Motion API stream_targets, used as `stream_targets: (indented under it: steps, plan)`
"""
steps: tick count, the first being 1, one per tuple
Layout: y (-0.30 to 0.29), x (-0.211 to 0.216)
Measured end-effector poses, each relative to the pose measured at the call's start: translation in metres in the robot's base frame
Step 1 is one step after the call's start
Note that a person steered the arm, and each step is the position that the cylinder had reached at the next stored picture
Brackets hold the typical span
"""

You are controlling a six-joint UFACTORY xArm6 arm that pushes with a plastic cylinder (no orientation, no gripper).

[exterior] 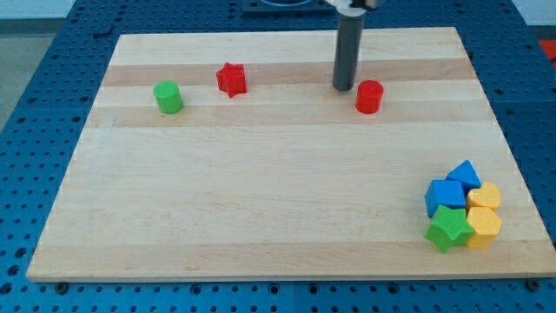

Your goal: Push the red circle towards the group of blocks

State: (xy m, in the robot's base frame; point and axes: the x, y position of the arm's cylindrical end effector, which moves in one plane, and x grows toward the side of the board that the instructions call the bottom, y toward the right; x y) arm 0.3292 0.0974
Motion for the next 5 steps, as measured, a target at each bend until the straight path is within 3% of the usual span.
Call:
stream_targets:
  steps: [3, 5]
  plan:
    - [0.027, 0.117]
    - [0.027, 0.082]
